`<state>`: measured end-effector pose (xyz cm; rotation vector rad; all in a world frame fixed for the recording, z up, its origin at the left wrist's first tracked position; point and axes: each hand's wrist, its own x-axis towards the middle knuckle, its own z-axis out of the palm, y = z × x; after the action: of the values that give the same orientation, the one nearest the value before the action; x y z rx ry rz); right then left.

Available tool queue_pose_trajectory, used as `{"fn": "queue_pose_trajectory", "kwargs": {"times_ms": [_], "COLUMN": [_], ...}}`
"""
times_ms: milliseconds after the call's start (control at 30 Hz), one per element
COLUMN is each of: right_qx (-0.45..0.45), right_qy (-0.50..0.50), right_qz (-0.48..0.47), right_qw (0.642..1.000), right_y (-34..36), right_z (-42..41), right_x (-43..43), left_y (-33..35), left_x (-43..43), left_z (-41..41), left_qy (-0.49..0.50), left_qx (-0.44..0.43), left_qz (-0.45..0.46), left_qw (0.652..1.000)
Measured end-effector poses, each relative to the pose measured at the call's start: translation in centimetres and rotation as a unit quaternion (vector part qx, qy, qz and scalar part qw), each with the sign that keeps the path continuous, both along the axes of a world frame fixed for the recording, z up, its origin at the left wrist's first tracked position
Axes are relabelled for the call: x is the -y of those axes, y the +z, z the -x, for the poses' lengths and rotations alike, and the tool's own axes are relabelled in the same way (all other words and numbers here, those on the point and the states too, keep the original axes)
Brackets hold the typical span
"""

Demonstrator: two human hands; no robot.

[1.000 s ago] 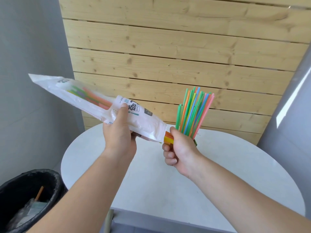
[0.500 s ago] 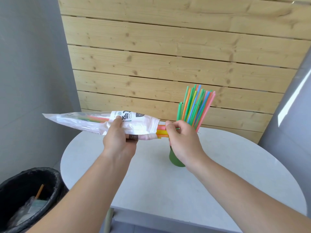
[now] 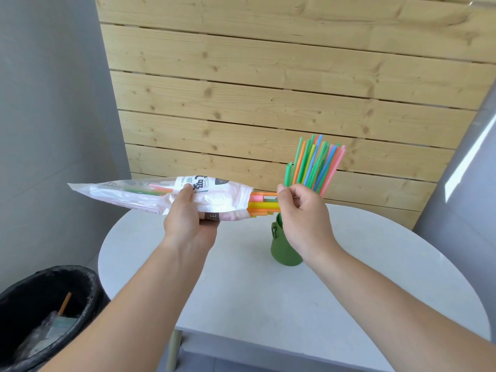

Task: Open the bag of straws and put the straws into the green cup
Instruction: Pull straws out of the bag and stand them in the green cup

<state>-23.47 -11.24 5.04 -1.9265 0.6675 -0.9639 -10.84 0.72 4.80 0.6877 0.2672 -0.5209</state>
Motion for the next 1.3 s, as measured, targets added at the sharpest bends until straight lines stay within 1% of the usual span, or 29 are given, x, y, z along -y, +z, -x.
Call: {"fn": "queue_pose_trajectory", "kwargs": {"times_ms": [100, 200, 300, 433, 533, 633, 733, 867, 967, 1067, 1300], "right_qx": [0.020, 0.026, 0.017, 0.038, 0.066, 0.074, 0.051, 0.034, 0.035, 0.013, -0.021], "right_qy": [-0.009, 0.016, 0.024, -0.006, -0.033, -0.014, 0.021, 0.033, 0.048, 0.070, 0.074], "right_qz": [-0.016, -0.061, -0.051, -0.055, -0.078, -0.122, -0.144, -0.157, -0.206, -0.242, -0.258], "right_qw": [1.000, 0.998, 0.998, 0.998, 0.994, 0.990, 0.988, 0.986, 0.977, 0.968, 0.963], "right_y": [-0.1, -0.2, -0.2, 0.1, 0.4, 0.1, -0.2, -0.1, 0.1, 0.5, 0.6], "right_z": [0.0, -0.1, -0.2, -0.2, -0.2, -0.3, -0.4, -0.4, -0.2, 0.2, 0.1], "right_x": [0.0, -0.1, -0.3, 0.3, 0.8, 0.7, 0.4, 0.2, 0.1, -0.1, -0.4], "left_y": [0.0, -0.1, -0.2, -0.1, -0.1, -0.1, -0.1, -0.1, -0.1, 0.1, 0.2], "left_x": [0.0, 0.1, 0.1, 0.0, -0.2, -0.2, -0.1, -0.2, -0.2, -0.2, -0.3], "left_z": [0.0, 0.1, 0.1, -0.2, -0.5, -0.6, -0.5, -0.5, -0.4, -0.3, -0.1], "left_qy": [0.001, 0.000, -0.002, 0.004, 0.010, 0.012, 0.011, 0.009, 0.008, 0.010, 0.007], "left_qx": [-0.009, -0.012, -0.012, -0.013, -0.014, -0.018, -0.018, -0.013, -0.015, -0.014, -0.001], "left_qz": [-0.001, -0.004, -0.002, 0.000, 0.006, 0.008, 0.008, 0.008, 0.009, 0.008, 0.005], "left_qw": [1.000, 1.000, 1.000, 1.000, 1.000, 1.000, 1.000, 1.000, 1.000, 1.000, 1.000]}}
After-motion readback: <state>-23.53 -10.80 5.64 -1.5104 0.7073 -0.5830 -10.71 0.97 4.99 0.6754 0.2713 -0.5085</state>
